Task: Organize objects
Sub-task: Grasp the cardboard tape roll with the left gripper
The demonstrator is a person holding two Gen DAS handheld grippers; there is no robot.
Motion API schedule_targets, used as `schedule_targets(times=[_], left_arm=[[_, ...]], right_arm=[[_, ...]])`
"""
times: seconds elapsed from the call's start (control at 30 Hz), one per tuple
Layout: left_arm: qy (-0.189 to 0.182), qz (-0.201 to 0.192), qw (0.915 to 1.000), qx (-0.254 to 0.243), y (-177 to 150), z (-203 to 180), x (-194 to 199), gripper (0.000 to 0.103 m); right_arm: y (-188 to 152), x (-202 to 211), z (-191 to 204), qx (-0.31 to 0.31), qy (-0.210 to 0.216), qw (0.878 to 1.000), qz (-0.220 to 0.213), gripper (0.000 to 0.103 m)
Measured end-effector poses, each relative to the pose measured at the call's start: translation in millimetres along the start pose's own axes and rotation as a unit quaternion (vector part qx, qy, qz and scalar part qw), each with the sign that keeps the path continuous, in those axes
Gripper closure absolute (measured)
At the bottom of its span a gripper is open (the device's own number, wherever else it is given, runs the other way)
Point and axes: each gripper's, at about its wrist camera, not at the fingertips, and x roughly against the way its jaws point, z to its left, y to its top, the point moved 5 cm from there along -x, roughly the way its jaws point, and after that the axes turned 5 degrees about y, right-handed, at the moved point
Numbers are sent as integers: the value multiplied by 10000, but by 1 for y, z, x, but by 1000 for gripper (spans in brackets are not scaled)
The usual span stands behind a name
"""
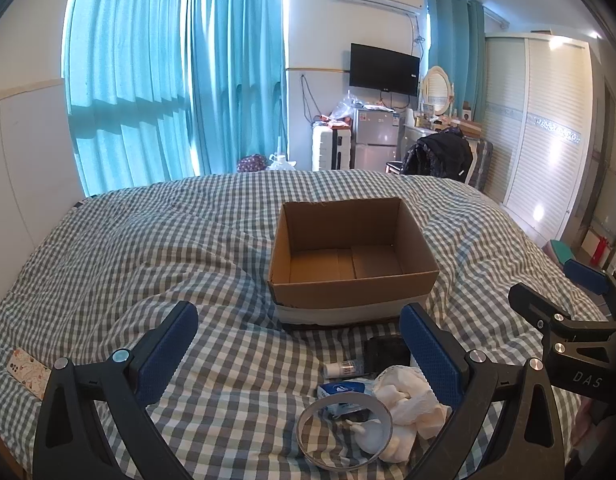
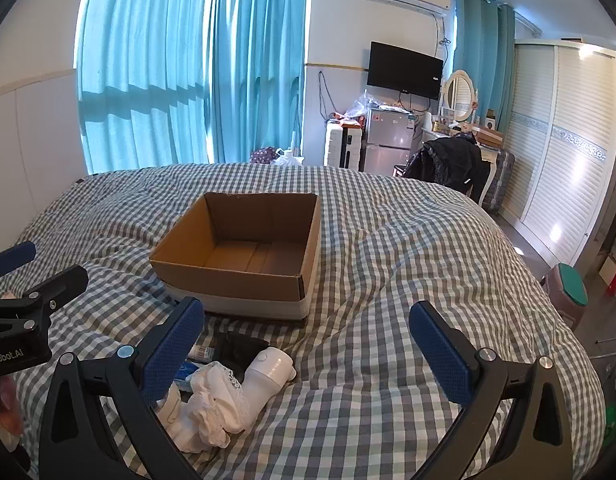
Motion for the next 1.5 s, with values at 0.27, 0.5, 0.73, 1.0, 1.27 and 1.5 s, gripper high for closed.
schedule_targets(times=[0.27, 0.5, 0.73, 1.0, 1.27, 1.5], left_arm=[[-6, 58, 10000, -9, -1, -1, -5, 0], [7, 71, 10000, 1, -1, -1, -5, 0], [-3, 62, 10000, -31, 2, -2, -2, 0], [-103, 54, 9999, -64, 3, -2, 10, 0], [-150, 620, 9978, -181, -25, 1, -3, 0], [-412, 1380, 9890, -329, -75, -6, -32, 0]], right_arm=[[-1, -4, 2, 16, 22, 10000, 66, 0], [-1, -5, 3, 27, 35, 10000, 77, 0], [4, 0, 8, 84, 33, 9999, 77, 0], [12, 16, 13, 153, 81, 9998, -10, 0], [-3, 10, 12, 162, 162, 9991, 363, 0], [-36, -17, 0, 91, 142, 9957, 913, 0]])
